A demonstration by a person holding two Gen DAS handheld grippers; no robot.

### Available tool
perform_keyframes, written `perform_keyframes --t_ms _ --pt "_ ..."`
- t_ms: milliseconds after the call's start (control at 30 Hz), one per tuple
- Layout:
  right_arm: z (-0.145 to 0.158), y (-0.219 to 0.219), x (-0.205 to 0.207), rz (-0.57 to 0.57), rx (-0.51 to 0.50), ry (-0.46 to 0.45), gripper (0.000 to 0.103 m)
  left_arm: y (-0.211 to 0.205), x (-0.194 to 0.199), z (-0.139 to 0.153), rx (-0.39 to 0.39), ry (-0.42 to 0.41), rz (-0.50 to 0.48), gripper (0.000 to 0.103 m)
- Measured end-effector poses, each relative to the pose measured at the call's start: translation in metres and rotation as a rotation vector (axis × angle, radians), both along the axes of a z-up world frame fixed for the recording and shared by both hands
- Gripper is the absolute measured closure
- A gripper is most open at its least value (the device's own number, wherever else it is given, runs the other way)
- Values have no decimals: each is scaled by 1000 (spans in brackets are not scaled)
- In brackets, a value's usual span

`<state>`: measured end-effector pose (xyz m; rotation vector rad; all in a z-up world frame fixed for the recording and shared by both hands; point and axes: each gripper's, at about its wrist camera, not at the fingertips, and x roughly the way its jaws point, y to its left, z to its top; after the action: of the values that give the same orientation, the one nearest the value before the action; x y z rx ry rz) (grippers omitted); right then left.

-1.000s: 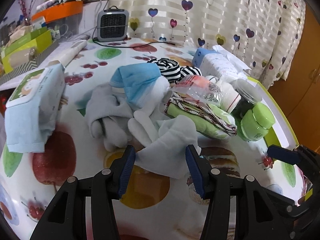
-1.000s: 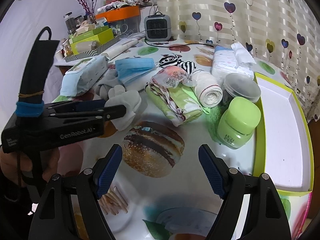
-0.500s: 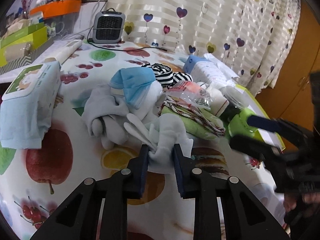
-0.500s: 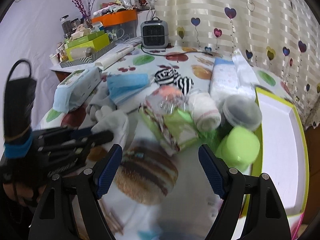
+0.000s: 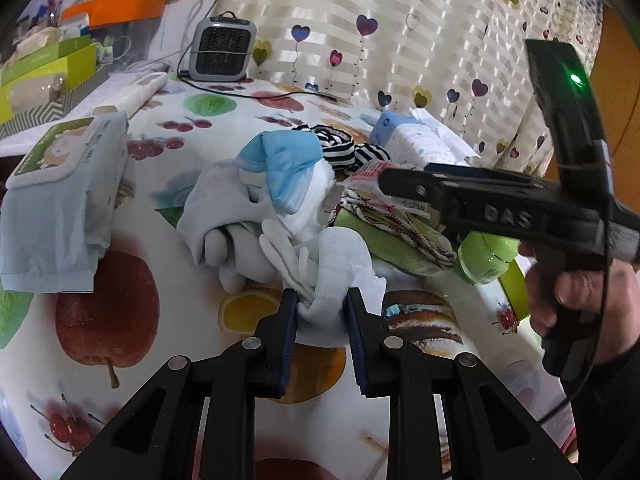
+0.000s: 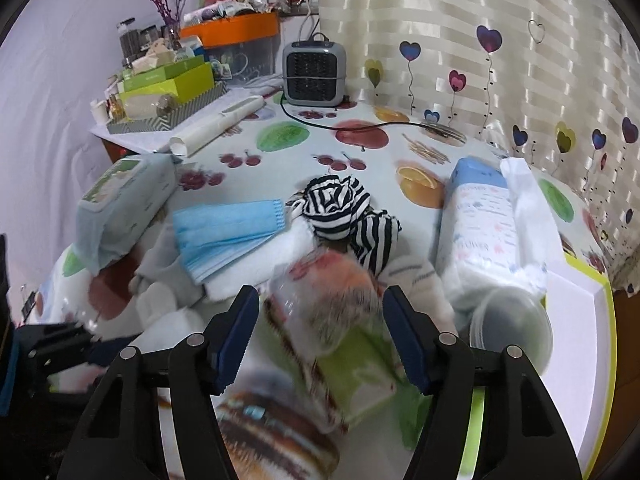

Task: Organize soft objects
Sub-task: 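Grasp the clear plastic bag with the right tool while the left tool holds the white sock, then carry the white sock and plastic bag with both tools over the white box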

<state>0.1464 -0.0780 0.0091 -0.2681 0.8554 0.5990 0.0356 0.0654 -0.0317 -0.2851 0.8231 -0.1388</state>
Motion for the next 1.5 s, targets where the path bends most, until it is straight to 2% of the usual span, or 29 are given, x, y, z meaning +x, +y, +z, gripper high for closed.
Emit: perform_keyframes --t_ms 167,233,467,967,1300,1500 --pt "-9 12 15 11 -34 25 38 2 2 -3 7 14 6 80" --pt "-13 15 17 17 -47 40 48 2 2 -2 9 14 6 80" --pt "-9 9 12 16 -33 31 62 -1 2 1 24 12 5 80" --pt "32 -27 -43 3 88 -52 63 -24 -16 30 100 -51 3 80" --pt "49 -49 -89 -24 94 -127 63 -43 -25 48 126 -85 -12 80" --pt "52 -60 -107 -25 102 -139 63 -57 -30 57 142 -102 -30 80"
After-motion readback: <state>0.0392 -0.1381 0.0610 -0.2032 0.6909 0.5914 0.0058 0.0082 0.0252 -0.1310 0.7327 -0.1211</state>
